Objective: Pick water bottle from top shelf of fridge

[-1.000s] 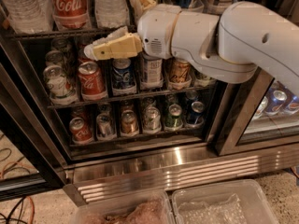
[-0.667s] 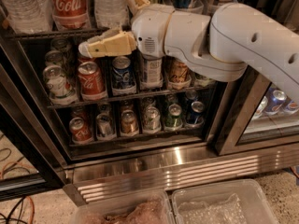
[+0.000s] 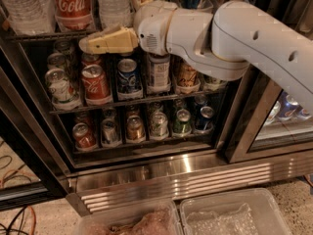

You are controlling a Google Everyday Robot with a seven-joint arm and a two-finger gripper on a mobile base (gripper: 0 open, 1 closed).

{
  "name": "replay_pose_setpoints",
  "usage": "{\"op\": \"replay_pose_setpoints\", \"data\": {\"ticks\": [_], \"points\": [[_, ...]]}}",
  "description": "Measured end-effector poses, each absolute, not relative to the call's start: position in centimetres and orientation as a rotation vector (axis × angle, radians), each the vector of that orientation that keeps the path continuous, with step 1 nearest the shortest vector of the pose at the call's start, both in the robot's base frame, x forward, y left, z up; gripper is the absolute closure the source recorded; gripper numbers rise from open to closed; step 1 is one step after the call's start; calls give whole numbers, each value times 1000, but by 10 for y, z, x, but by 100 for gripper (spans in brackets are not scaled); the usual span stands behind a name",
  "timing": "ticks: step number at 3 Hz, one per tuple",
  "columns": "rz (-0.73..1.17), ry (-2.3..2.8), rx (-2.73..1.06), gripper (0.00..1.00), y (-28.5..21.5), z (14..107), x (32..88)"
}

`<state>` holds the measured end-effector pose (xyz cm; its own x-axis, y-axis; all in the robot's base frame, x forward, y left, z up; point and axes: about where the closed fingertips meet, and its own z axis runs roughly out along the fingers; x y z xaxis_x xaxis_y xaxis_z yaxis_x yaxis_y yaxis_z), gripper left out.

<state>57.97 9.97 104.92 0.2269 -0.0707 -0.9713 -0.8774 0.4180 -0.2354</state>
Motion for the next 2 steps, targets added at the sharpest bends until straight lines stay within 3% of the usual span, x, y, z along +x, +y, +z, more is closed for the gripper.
{"op": "replay_pose_setpoints", "data": {"ticks": [2], "points": [[633,1278,-933,0,80,1054,594]]}}
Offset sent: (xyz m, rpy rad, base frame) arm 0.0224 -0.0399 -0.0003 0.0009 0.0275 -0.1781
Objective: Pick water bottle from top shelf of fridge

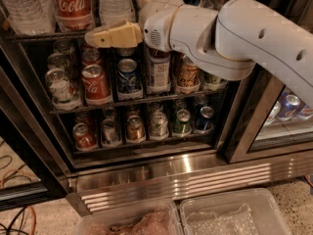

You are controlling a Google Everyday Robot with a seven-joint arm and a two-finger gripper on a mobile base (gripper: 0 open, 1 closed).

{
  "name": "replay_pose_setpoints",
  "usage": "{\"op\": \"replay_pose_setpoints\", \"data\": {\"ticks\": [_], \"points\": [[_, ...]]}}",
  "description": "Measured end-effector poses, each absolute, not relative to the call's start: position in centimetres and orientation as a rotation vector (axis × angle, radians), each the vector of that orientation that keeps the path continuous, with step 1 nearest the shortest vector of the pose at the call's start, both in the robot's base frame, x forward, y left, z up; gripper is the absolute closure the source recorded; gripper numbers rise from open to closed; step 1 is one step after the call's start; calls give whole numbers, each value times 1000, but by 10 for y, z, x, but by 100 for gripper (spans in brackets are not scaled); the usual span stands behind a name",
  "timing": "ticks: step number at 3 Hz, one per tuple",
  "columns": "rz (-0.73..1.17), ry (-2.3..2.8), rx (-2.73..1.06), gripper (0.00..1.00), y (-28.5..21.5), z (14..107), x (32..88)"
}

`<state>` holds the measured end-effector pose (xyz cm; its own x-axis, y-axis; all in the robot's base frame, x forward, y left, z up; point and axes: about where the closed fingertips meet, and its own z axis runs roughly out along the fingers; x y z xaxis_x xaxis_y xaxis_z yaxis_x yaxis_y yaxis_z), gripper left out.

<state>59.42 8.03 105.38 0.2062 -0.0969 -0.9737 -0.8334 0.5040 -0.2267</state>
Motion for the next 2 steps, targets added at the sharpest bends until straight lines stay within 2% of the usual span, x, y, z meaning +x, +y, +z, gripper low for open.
{"op": "replay_pose_setpoints", "data": {"ticks": [2], "points": [[637,1271,-919,0,86,1054,599]]}}
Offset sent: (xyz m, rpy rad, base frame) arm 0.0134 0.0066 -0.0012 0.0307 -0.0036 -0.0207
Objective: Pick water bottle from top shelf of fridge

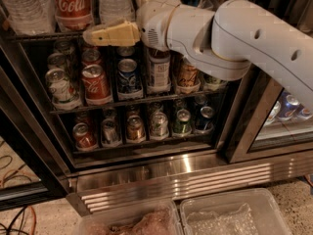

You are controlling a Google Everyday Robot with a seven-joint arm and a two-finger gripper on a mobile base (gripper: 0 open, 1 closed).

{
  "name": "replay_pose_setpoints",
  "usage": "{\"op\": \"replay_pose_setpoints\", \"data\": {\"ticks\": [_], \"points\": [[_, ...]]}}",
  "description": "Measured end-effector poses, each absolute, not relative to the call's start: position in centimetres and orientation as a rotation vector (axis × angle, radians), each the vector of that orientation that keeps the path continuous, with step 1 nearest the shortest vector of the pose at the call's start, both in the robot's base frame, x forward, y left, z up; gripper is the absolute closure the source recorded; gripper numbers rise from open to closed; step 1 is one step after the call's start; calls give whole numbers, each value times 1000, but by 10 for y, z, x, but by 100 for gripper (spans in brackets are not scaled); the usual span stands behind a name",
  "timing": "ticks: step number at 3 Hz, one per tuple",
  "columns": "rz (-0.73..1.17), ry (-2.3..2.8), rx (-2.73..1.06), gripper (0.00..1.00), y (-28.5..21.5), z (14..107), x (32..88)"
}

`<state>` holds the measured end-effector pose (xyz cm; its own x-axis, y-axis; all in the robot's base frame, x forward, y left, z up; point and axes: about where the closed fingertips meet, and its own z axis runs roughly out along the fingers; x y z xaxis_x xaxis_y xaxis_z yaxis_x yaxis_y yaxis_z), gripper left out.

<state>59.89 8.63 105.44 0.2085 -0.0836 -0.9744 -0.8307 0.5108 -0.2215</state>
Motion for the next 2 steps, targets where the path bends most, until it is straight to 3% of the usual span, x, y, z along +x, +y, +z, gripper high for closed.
{"op": "replay_pose_setpoints", "data": {"ticks": [1,2], "points": [[627,1274,-908,14,90,1054,603],[597,1288,-884,7,87,1055,609]]}}
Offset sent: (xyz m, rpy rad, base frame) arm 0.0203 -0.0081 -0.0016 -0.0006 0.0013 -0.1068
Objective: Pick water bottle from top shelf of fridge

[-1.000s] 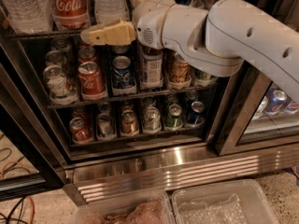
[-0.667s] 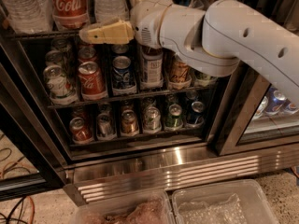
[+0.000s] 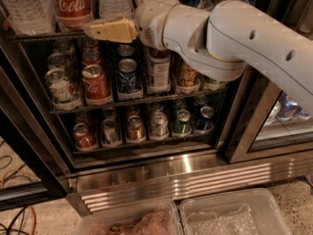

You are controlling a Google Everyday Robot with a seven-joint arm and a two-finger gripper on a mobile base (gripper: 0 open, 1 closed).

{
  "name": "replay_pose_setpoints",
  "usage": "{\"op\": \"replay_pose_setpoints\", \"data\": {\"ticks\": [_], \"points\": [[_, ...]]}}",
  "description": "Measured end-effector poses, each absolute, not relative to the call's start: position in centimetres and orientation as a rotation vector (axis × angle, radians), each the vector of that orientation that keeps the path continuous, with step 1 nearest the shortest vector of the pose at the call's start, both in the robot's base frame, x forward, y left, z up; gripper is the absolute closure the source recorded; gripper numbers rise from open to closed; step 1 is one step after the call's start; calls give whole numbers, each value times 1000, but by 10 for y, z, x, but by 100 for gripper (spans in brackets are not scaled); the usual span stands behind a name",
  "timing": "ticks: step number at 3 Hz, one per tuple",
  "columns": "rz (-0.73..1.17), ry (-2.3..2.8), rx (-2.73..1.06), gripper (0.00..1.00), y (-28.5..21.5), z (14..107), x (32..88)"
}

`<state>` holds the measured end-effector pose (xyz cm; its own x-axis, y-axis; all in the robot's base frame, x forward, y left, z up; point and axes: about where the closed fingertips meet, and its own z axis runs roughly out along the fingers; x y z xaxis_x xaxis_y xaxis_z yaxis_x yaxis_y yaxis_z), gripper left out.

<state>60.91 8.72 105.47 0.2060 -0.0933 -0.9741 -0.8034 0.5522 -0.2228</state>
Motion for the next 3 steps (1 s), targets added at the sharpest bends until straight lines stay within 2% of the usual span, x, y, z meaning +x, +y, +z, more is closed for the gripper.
{"op": "replay_pose_setpoints", "data": {"ticks": [1,3], "points": [[559,1313,-842,4,81,1054,617],[509,1322,-762,13,80,1062,636]]}}
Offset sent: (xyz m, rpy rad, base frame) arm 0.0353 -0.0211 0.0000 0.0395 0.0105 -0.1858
